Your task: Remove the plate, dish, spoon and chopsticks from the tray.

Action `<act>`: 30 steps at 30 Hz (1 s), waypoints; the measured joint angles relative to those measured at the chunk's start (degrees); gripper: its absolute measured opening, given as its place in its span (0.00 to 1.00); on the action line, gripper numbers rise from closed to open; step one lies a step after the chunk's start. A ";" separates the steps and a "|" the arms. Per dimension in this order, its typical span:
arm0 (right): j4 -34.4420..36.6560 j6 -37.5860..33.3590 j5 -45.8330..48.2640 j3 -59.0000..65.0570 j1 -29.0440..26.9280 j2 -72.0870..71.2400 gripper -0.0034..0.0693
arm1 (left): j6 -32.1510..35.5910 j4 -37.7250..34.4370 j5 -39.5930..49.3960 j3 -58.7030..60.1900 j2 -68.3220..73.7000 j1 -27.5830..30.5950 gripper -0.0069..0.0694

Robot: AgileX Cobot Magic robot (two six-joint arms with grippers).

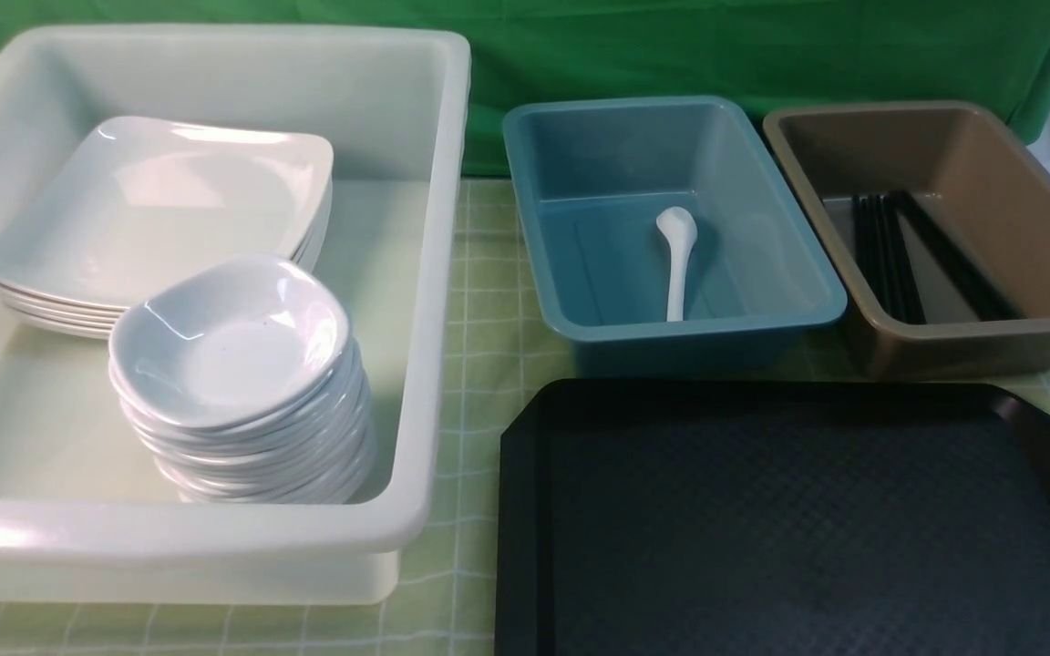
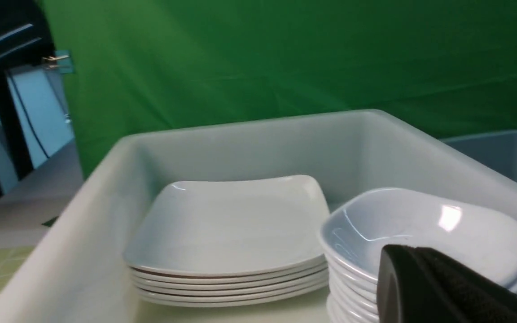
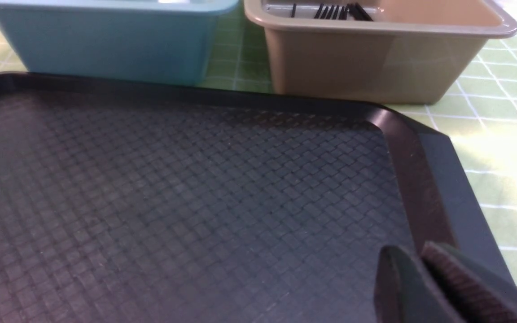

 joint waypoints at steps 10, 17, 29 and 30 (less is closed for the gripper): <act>0.00 0.00 0.07 0.00 0.00 -0.02 0.23 | -13.21 5.27 12.49 3.28 -4.59 7.95 0.11; 0.00 0.00 0.03 0.00 0.00 -0.02 0.27 | -13.78 5.38 15.80 3.48 -4.59 8.01 0.11; 0.00 0.00 0.03 0.00 0.00 -0.02 0.31 | -14.38 5.38 14.79 3.48 -4.59 8.01 0.11; 0.00 0.00 0.03 0.00 0.00 -0.02 0.31 | -14.38 5.38 14.73 3.48 -4.59 8.01 0.11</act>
